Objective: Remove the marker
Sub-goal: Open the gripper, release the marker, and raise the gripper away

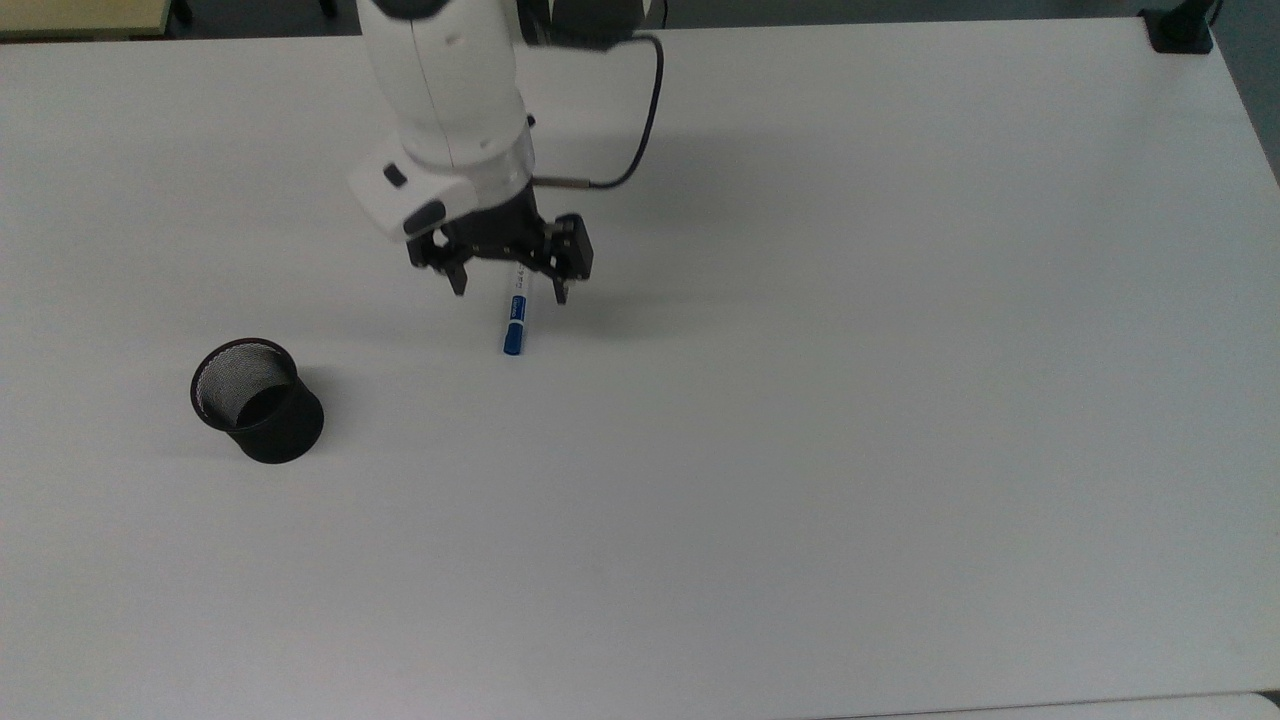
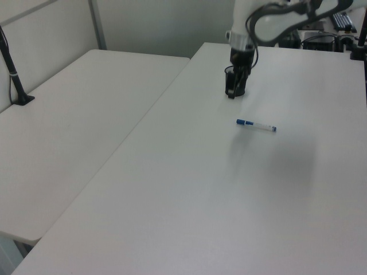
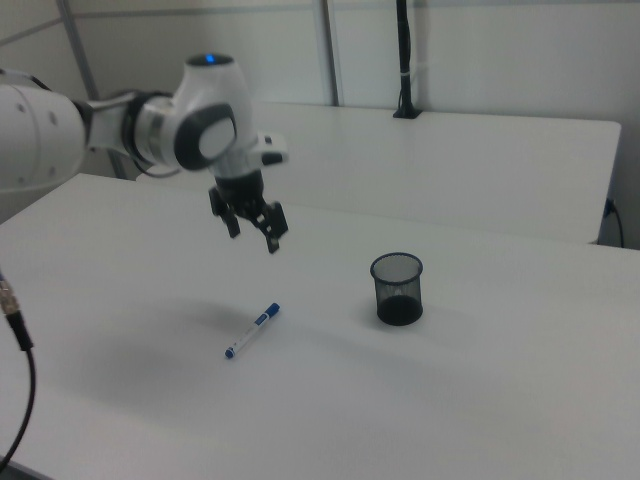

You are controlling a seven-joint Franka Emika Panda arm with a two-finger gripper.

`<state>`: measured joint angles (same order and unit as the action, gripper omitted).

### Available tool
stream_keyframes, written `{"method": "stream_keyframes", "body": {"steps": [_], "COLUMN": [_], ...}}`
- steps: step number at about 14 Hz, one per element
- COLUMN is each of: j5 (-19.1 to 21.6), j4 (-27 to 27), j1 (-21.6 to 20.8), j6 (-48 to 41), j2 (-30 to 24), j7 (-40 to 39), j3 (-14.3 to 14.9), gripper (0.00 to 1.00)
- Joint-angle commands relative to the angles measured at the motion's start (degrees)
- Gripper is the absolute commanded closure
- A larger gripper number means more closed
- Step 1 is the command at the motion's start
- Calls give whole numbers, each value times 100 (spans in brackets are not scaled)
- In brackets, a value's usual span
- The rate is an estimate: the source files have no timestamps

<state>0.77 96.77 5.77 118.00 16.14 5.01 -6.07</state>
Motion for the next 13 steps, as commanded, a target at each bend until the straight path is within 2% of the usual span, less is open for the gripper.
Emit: {"method": "stream_keyframes", "body": {"steps": [1,3,6,10,13], "j5": [-94,-77,-15,-67,-94], "j4": [-132,-132,-106,-80,-88], "j1": [21,12,-76,-155,-128], "j6": [-1435,-1999,-2413,-2353,-1905], "j2": [-1190,-1744,-2070,-2010,-1966], "j7": [202,526,800,643,-6], "j3": [71,123,343,448,492], "gripper": [0,0,0,0,0]}}
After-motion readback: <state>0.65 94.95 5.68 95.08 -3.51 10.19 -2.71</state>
